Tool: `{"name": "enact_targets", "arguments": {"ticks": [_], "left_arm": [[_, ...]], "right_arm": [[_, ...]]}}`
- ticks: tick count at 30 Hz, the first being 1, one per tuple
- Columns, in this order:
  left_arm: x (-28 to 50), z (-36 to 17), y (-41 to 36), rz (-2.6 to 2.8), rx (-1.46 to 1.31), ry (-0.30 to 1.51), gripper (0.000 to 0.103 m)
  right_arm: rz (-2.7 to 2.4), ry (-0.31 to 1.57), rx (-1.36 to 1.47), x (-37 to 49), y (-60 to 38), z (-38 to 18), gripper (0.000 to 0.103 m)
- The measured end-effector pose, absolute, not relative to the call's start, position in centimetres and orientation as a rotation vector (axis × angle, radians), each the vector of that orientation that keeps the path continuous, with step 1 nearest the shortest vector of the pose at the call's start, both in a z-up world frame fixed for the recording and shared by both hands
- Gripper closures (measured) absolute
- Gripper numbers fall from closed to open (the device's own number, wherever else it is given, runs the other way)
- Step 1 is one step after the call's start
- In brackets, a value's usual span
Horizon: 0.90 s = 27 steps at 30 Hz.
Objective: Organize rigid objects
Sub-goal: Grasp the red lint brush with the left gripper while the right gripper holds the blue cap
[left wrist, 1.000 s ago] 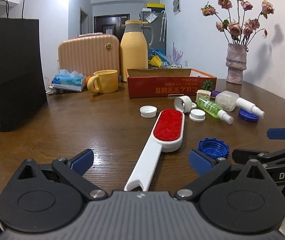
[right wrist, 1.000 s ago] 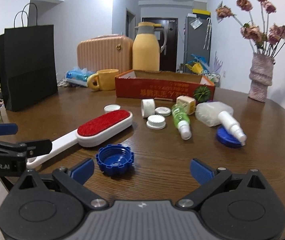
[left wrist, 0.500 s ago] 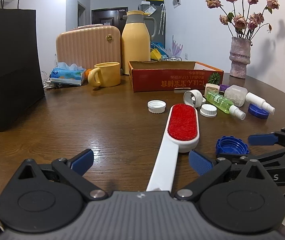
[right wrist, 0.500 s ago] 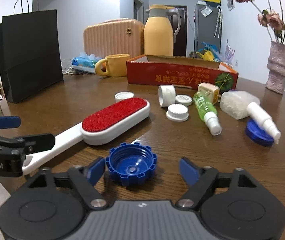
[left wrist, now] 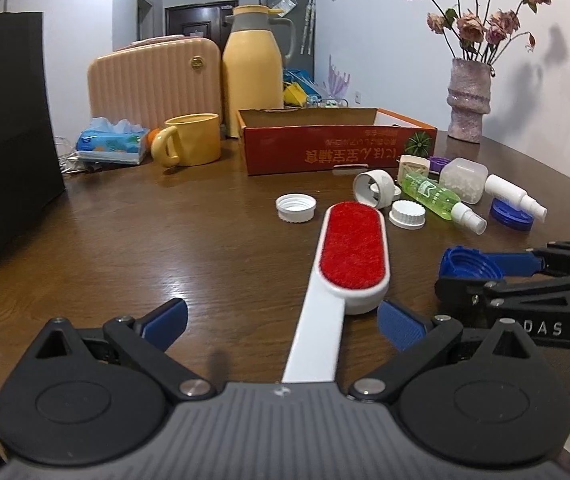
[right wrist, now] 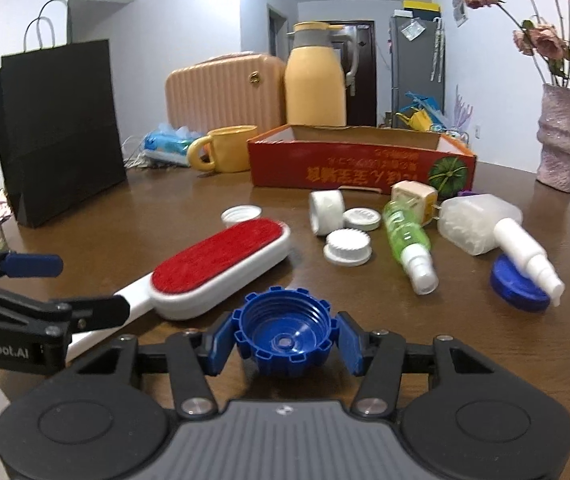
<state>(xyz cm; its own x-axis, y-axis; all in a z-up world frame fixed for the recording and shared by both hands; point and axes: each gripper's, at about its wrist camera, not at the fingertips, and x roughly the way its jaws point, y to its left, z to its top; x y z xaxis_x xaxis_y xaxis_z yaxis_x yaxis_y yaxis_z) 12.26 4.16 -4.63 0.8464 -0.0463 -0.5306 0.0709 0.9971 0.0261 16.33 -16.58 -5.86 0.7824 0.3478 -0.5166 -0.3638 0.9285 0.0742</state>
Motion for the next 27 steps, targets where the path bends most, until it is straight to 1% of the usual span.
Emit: {"name": "enact_targets", "arguments": {"ticks": [11,25,27], "left_arm": [[16.5,-4.1,1.2,-0.081,0.074,0.616,0.000],[20.5,-5.4,-0.3,-0.045,0.023,0.723,0.000],[20.9,-5.7,-0.4,-0.037,0.015,0.736,0.003]], "right_arm": [[0.332,0.518,0.019,18.0,-20.5,-5.4,0.050],[0.312,0.522,0.062,20.4,-23.7,-5.8,0.050],[0.313,0.521,0.066,20.6,-23.9,-5.8,0.050]]}}
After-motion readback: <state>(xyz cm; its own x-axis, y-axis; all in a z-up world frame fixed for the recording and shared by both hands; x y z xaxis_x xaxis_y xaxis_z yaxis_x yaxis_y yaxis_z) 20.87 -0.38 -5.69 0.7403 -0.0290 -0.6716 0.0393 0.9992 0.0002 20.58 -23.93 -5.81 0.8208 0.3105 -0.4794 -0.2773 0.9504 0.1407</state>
